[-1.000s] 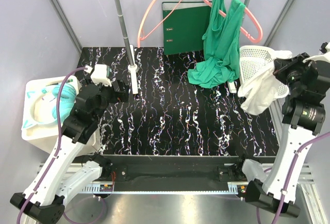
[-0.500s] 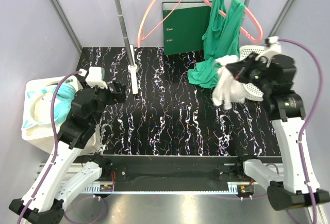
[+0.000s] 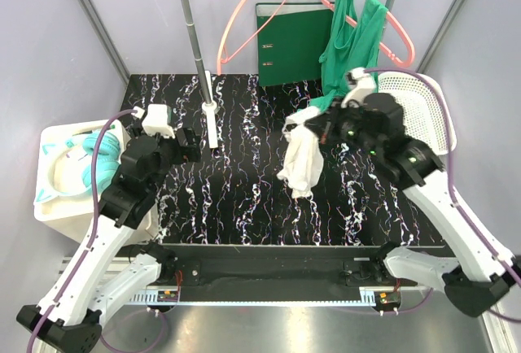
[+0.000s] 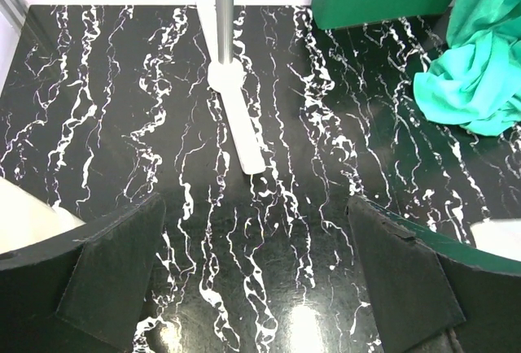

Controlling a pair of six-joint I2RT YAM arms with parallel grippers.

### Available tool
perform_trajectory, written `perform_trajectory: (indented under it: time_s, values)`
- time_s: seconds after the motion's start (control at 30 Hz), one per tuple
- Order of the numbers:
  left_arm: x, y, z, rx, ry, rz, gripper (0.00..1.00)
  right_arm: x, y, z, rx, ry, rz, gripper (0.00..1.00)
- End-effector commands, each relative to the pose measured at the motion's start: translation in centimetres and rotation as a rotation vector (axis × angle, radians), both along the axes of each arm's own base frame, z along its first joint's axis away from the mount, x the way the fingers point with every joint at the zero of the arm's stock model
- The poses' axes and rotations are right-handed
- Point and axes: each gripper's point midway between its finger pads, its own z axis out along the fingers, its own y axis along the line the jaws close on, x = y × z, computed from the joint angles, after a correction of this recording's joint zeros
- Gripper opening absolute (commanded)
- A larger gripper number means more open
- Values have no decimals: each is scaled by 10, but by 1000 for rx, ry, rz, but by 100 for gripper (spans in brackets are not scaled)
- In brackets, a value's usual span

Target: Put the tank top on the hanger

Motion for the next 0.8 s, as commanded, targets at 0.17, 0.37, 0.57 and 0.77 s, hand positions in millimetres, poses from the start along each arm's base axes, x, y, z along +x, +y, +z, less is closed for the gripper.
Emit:
perform_trajectory:
  time_s: [0.17, 0.37, 0.57, 0.77]
  values:
    - [9, 3, 4, 18, -24, 25, 99, 8, 95, -18, -35, -11, 160, 0]
    - [14, 4, -3, 25, 1, 53, 99, 17, 86, -56, -115, 24, 97, 9]
    - [18, 1, -10, 29, 23, 47, 99, 22, 38, -140, -352, 143, -79, 87]
    - [21, -23, -24, -48, 127, -4, 99, 5, 31, -203, -406, 298, -81, 95]
